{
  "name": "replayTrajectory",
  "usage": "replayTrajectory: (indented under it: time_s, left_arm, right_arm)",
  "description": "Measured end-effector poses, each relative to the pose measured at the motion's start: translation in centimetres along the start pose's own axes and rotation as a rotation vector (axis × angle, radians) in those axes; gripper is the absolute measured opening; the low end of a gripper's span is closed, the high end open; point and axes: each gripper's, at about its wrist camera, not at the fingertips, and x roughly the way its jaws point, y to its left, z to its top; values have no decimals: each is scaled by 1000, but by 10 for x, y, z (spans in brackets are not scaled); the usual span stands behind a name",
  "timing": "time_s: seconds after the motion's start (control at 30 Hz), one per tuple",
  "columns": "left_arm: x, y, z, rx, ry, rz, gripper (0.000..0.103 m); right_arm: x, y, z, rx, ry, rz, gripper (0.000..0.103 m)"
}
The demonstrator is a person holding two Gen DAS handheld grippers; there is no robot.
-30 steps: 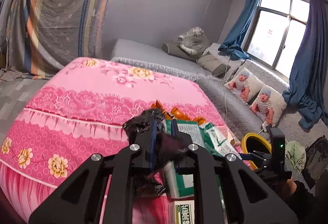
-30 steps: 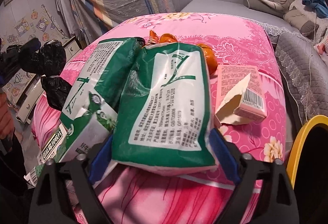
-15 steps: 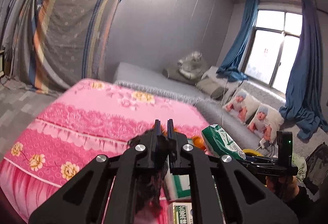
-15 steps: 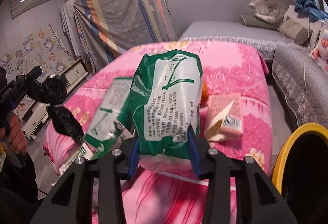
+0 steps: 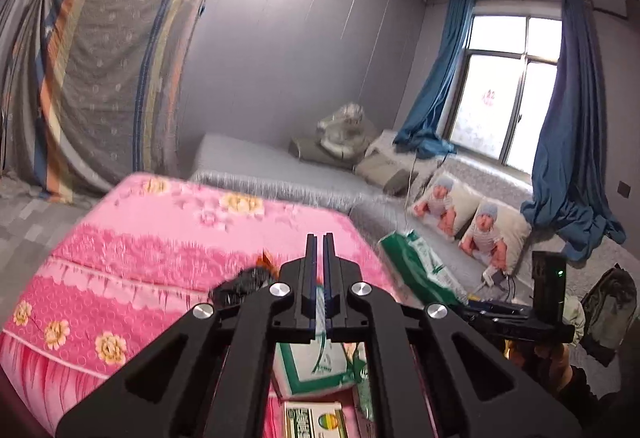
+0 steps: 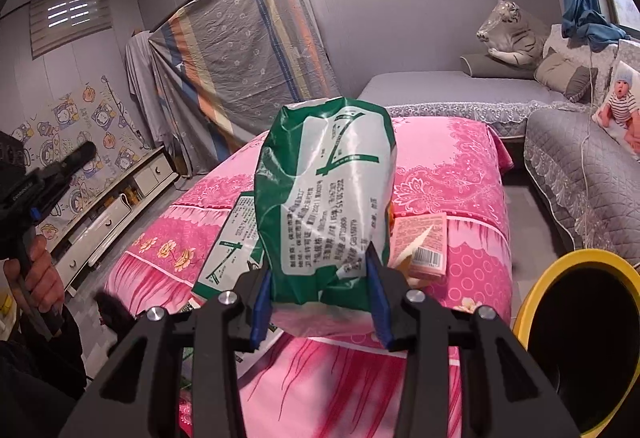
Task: Collect trash
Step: 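Lift the black bag with the left gripper while the right gripper grasps the green snack bag, then drop the black bag and green snack bag into the yellow bin with both grippers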
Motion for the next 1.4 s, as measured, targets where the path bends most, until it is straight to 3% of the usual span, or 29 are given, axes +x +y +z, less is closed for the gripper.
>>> replayTrajectory:
  time_s: [0.1, 0.13, 0.17, 0.2, 0.23, 0.27, 0.37, 0.5, 0.6, 0.63, 0.67, 0.7, 0.8, 0.87, 1.0, 1.1, 1.17, 1.27, 1.37, 1.4]
  left_arm:
    - [4, 13, -15, 10, 128, 7, 4]
    - [0, 17, -24, 13, 171, 18, 20]
    - [-4, 21, -35, 19, 202, 43, 78]
    - [-13, 24, -50, 30, 222, 81, 95]
    - [-20, 26, -65, 55, 242, 91, 89]
    - [-26, 24, -82, 114, 300, 91, 88]
    - [-42, 16, -118, 264, 360, 108, 86]
    - [-32, 18, -151, 299, 516, 60, 77]
    - [-13, 24, -177, 332, 612, 77, 64]
    - [-6, 26, -184, 341, 642, 84, 51]
    - [-5, 26, -189, 345, 657, 87, 29]
    - [-2, 28, -193, 342, 666, 87, 25]
    - [-9, 35, -186, 314, 622, 89, 17]
    - [-21, 30, -171, 334, 548, 110, 16]
    - [-50, -3, -110, 351, 288, 50, 16]
    - [-47, -40, -67, 369, 108, -22, 16]
    - [-33, -68, -47, 376, 47, -85, 16]
    - [7, -121, -23, 372, 33, -249, 16]
    - [66, -176, -16, 382, 118, -374, 16]
    - [92, -197, -19, 380, 179, -418, 16]
  right_arm:
    - [-8, -3, -6, 11, -3, 16, 38]
    - [-11, -4, -8, 13, -6, 20, 38]
    - [-13, -5, -9, 17, -7, 23, 38]
    - [-15, -6, -10, 22, -8, 27, 38]
    - [-16, -7, -11, 27, -8, 33, 38]
    - [-17, -7, -10, 31, -10, 41, 38]
    - [-15, -2, -11, 21, -4, 46, 38]
    - [-9, 8, -8, -1, 13, 52, 38]
    - [-12, 17, -6, -22, 8, 58, 38]
    - [-14, 19, -6, -26, 6, 61, 38]
    - [-17, 17, -5, -28, 4, 63, 38]
    - [-20, 17, -5, -27, 1, 63, 38]
    - [-28, 10, -4, -14, -13, 56, 38]
    - [-35, 3, -4, 4, -31, 53, 38]
    - [-59, -17, -2, 44, -91, 47, 38]
    - [-85, -39, -2, 82, -171, 7, 38]
    - [-103, -55, -4, 120, -223, -39, 38]
    - [-132, -82, -11, 198, -294, -206, 38]
    - [-157, -111, -25, 292, -336, -393, 38]
    - [-162, -120, -30, 315, -338, -454, 38]
